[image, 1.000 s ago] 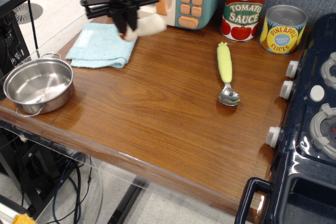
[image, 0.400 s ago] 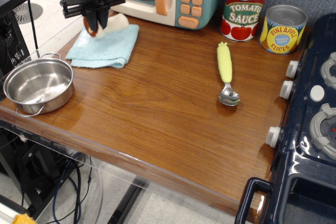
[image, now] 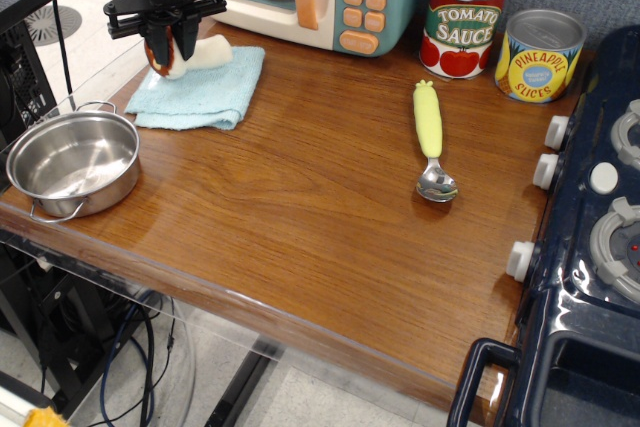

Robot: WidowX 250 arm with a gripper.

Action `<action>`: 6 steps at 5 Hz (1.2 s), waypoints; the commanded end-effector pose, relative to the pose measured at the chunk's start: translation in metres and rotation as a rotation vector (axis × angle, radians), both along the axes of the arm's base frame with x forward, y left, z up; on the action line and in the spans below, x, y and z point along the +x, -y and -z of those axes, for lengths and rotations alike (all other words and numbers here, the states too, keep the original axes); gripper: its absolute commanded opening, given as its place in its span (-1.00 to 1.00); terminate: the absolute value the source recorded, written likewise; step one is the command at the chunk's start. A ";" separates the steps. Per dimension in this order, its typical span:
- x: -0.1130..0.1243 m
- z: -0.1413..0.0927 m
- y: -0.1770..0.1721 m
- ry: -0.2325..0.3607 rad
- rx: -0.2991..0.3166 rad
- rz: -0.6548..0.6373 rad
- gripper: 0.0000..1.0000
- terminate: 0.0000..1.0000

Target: Place the mushroom on the blue cloth

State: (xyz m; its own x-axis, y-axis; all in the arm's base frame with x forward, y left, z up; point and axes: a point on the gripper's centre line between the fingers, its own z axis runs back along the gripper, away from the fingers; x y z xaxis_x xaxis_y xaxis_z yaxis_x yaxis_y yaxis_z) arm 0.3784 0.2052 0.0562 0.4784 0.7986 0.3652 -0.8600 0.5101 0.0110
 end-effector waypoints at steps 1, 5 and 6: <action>-0.024 -0.034 -0.001 0.065 0.031 0.007 1.00 -1.00; -0.034 -0.086 0.004 0.196 0.023 0.007 1.00 -1.00; -0.034 -0.086 0.004 0.196 0.023 0.007 1.00 -1.00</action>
